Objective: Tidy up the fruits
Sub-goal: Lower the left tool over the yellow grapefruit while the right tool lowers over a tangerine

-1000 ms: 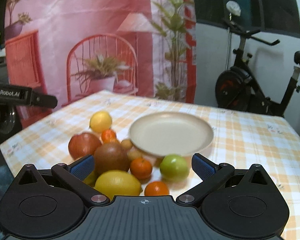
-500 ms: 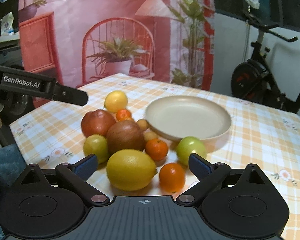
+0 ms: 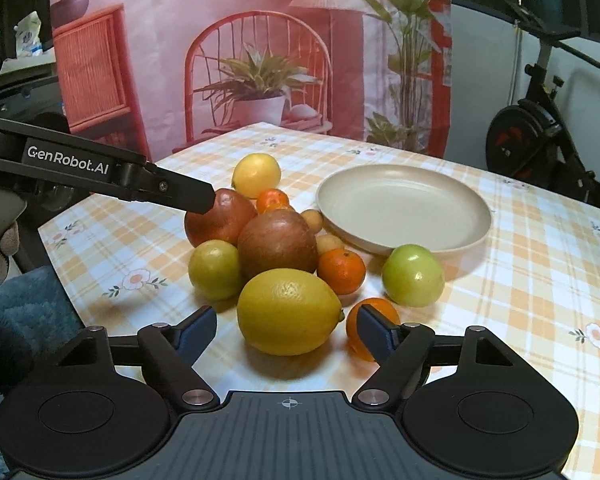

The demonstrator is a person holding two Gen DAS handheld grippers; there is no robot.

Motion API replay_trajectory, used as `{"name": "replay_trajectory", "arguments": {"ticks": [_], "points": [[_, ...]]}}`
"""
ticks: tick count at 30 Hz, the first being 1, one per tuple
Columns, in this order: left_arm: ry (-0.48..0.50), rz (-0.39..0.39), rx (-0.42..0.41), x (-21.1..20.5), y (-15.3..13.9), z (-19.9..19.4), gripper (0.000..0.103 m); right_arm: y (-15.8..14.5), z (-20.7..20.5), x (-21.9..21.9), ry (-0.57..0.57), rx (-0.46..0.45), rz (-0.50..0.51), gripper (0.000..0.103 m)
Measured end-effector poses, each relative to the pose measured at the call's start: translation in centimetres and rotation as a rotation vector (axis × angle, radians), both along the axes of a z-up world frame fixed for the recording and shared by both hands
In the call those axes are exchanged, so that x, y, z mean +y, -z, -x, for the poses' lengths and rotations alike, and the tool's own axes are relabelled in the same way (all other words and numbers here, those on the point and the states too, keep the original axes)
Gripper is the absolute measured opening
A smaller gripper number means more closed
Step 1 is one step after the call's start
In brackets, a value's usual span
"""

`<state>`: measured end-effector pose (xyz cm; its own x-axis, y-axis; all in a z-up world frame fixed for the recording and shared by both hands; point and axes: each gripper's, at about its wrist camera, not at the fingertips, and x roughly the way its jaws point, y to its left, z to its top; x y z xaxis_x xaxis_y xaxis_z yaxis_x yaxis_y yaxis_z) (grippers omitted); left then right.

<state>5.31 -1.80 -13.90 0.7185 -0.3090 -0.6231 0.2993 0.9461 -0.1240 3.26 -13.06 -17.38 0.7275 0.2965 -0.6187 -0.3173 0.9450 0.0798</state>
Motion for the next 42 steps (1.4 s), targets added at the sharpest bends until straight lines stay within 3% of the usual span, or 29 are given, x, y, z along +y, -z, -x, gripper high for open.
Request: {"name": "replay_trajectory", "arguments": {"ticks": [9,25,27,42], "points": [[0.034,0.013,0.027,-0.4,0.3,0.0,0.056,0.5,-0.1,0.2,-0.014,0.021,-0.001,0.07],[-0.025,0.026,0.064,0.9,0.6,-0.6,0.053,0.2,-0.2,-0.8,0.041,-0.006,-0.008,0.07],[-0.028,0.031,0.076,1.1,0.7,-0.7,0.048,0.0,-0.1,-0.8,0.053,-0.014,-0.009,0.07],[0.023,0.014,0.157,0.1,3.0,-1.4,0.048,-0.5,0.2,-4.0,0.221,-0.073,-0.044,0.07]]}}
